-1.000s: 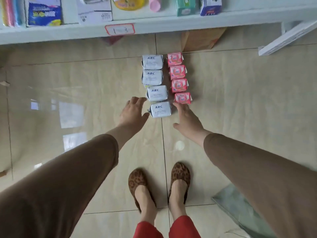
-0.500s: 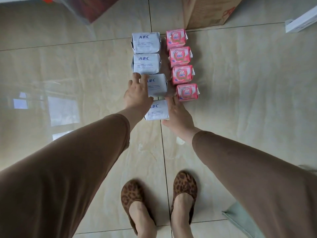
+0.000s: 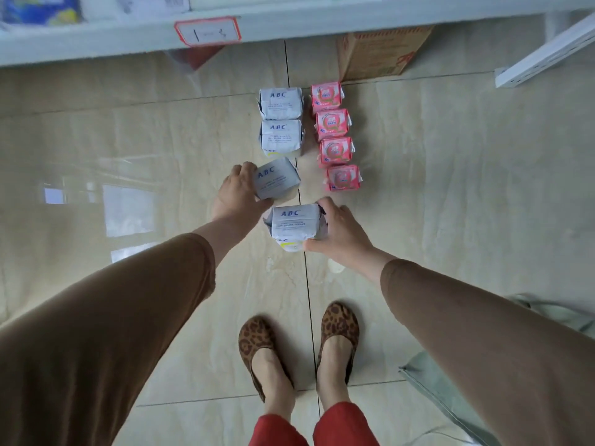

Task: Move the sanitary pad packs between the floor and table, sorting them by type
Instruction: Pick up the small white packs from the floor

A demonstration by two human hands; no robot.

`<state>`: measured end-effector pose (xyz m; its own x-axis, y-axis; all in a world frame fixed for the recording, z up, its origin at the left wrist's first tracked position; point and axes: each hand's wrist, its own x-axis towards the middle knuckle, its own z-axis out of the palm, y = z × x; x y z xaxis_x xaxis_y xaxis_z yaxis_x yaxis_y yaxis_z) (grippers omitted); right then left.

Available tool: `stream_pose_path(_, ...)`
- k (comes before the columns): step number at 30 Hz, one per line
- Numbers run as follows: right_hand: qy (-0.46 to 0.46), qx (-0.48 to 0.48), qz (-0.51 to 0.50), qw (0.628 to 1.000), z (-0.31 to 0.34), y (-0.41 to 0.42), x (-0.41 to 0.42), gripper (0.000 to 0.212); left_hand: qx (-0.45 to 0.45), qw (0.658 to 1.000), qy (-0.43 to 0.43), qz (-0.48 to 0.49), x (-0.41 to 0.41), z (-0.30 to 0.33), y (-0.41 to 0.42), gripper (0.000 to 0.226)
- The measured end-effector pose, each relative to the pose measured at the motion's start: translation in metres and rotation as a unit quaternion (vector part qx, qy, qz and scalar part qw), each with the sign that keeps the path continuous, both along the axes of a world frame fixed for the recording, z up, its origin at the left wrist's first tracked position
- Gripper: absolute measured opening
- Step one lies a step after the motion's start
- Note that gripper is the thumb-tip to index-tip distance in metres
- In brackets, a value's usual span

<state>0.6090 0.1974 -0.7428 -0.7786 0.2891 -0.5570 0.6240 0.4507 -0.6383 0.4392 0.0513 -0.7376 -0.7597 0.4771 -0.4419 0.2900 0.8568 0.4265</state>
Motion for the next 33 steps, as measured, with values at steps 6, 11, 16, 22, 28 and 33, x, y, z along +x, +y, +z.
stream_pose_path(6,0.066,-0.074,-0.07,0.993,0.178,0.008,-0.003,0.06,0.068,0.996,-0.004,0.057,-0.013,0.161,-0.034,0.061)
stream_pose_path(11,0.136,-0.086,-0.091,0.983,0.353,0.011,-0.02,0.05,0.155,0.984,0.01,0.088,-0.017,0.328,-0.058,0.058)
stream_pose_path(16,0.185,-0.087,-0.079,0.976,0.516,0.01,-0.043,0.043,0.199,0.975,0.056,0.082,-0.035,0.487,-0.081,0.061)
stream_pose_path(22,0.241,-0.049,-0.017,0.969,0.661,0.014,-0.081,0.06,0.261,0.957,0.108,0.069,-0.073,0.641,-0.086,0.049)
stream_pose_path(28,0.282,-0.055,0.0,0.958,0.718,0.042,-0.133,0.068,0.275,0.948,0.16,0.019,-0.132,0.712,-0.059,0.053)
stream_pose_path(33,0.308,-0.066,-0.013,0.949,0.737,0.088,-0.185,0.061,0.251,0.944,0.209,-0.042,-0.203,0.744,0.002,0.056)
